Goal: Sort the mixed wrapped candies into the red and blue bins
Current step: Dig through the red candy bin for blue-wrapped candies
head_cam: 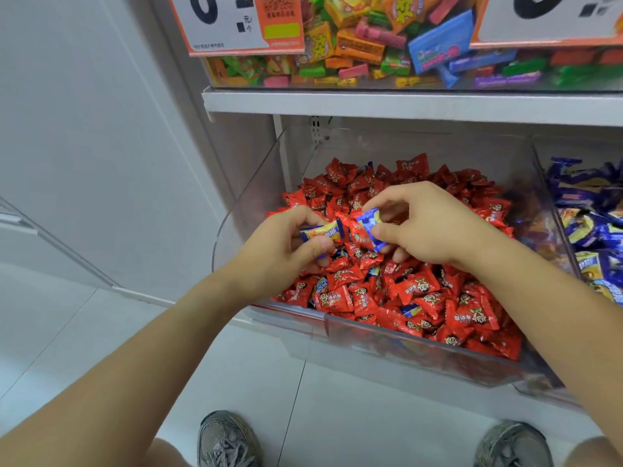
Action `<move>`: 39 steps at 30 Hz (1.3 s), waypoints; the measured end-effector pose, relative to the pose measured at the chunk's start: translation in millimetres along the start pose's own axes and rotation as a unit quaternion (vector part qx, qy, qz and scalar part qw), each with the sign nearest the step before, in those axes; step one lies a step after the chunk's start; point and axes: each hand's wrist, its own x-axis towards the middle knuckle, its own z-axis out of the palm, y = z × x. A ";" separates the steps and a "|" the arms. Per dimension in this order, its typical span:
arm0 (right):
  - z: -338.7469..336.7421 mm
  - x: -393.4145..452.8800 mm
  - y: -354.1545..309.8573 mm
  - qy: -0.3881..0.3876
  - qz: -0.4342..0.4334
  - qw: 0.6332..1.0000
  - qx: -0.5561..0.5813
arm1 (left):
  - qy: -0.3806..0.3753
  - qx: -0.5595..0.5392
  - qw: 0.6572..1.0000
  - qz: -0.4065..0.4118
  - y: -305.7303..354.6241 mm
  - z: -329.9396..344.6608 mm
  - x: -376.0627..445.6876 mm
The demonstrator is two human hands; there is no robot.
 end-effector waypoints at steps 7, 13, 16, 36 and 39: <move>-8.4 -0.7 -0.9 0.002 0.039 0.999 -0.008 | -0.002 0.098 0.995 0.015 3.4 11.9 14.7; 2.5 1.0 -0.1 -0.010 -0.014 0.994 -0.111 | 0.065 0.106 0.991 -0.039 3.3 17.3 24.4; 3.1 -0.1 0.2 -0.071 -0.041 0.979 -0.189 | 0.039 0.097 0.994 -0.038 7.2 8.4 20.6; 11.3 7.9 6.2 -0.096 -0.108 0.924 -0.353 | -0.092 0.331 0.939 -0.018 -3.1 5.9 17.9; 18.5 9.3 9.1 -0.108 -0.098 0.908 -0.393 | -0.123 0.323 0.938 -0.023 -0.4 2.2 17.8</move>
